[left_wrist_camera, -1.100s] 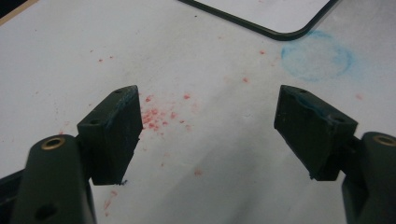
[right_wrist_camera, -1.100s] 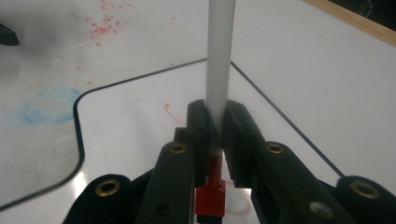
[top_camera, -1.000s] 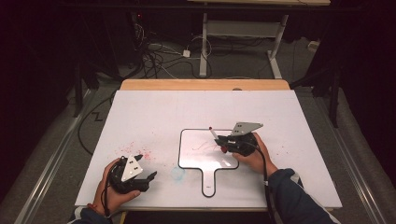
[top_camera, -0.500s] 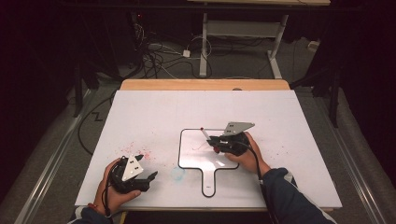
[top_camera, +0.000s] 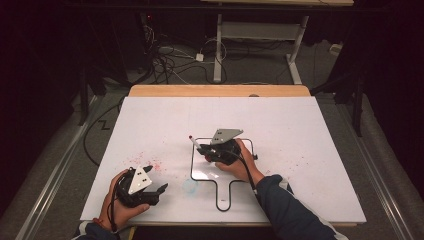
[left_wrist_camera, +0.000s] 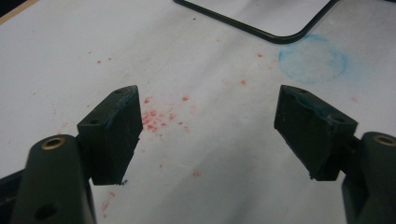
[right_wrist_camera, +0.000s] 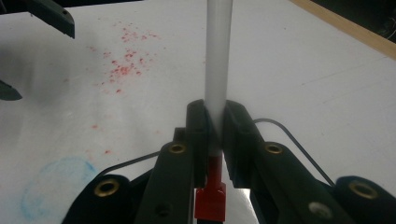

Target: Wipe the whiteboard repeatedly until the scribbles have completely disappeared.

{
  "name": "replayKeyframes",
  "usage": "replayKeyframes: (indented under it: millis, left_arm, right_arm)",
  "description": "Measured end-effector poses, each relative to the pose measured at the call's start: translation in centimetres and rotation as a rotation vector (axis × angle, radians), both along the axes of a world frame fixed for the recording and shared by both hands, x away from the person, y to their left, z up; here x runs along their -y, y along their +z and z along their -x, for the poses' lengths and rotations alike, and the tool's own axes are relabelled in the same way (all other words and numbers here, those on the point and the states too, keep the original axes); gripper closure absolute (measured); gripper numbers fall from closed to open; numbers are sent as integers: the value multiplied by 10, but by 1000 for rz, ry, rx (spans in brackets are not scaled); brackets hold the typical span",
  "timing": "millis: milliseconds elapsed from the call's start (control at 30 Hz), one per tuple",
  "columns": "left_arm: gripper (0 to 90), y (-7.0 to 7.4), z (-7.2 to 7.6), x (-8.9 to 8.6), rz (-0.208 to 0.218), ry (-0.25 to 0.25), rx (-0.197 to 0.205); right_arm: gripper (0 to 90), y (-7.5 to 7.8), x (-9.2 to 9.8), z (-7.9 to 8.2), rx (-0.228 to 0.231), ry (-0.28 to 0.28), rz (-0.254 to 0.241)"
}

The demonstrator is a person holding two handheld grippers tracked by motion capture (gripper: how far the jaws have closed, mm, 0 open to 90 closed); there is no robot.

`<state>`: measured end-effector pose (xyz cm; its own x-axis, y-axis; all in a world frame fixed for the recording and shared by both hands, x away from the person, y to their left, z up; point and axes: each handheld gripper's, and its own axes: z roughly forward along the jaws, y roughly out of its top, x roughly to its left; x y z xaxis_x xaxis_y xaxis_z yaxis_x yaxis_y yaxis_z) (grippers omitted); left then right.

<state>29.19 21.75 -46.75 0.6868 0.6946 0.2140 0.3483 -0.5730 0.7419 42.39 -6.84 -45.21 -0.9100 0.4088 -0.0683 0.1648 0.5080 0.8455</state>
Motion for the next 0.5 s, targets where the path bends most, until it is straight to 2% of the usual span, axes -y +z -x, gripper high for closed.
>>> replayKeyframes:
  millis: [100, 200, 333, 367, 500]
  left_arm:
    - [224, 0, 0, 0, 1, 0, 0]
    - [224, 0, 0, 0, 2, 0, 0]
    - [224, 0, 0, 1, -1, -6, 3]
    - [224, 0, 0, 1, -1, -6, 3]
    - [224, 0, 0, 1, -1, -4, 1]
  right_arm:
    - [822, -1, -4, -1, -3, 0, -12]
    - [822, -3, -7, -1, -25, 0, -29]
    - [822, -5, -9, -1, -21, 12, -15]
    - [822, -7, -8, -2, -22, 19, -9]
    - [822, -7, 3, -6, -36, -13, -18]
